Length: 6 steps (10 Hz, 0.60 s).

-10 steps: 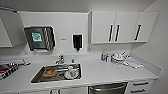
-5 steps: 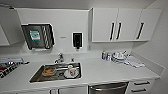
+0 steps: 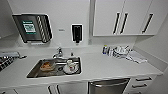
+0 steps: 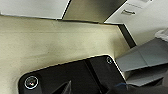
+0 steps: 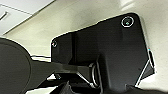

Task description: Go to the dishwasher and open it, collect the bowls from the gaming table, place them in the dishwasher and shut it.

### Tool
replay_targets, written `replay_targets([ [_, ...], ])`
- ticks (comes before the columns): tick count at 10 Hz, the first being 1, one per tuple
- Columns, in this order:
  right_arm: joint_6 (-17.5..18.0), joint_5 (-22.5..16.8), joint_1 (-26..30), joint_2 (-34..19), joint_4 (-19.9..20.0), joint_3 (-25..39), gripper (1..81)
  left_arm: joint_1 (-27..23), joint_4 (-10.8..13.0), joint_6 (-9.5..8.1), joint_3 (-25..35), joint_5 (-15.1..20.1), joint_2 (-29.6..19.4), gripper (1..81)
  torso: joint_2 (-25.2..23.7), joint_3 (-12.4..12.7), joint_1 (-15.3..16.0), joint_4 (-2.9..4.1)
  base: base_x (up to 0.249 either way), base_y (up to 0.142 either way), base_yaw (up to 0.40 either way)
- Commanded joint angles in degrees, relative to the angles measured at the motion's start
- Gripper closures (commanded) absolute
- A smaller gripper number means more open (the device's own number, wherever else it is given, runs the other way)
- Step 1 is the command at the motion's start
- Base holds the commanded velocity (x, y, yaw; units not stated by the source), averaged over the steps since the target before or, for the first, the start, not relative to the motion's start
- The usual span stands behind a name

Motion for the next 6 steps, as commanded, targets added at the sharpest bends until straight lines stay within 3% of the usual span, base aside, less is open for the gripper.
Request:
replay_targets([
  [1,0.04,-2.61,2.66,-1.81,0.57,1.20,1.0,-1.97,3.06,0.25,-4.33,0.90,-1.57,1.0,-5.55,0.09,3.58,0.00,0.000,0.000,0.000],
  [3,0.04,-2.53,3.02,-1.46,0.66,0.85,1.0,-1.36,3.32,-0.45,-5.22,-2.09,-4.99,1.0,-8.85,-0.88,5.68,0.00,0.000,0.000,0.000],
  [6,0.04,-2.44,3.54,-1.19,0.66,0.68,1.0,-0.83,3.32,-0.54,-4.51,-2.27,-8.51,1.0,-15.04,-1.03,9.57,0.00,0.000,0.000,0.000],
])
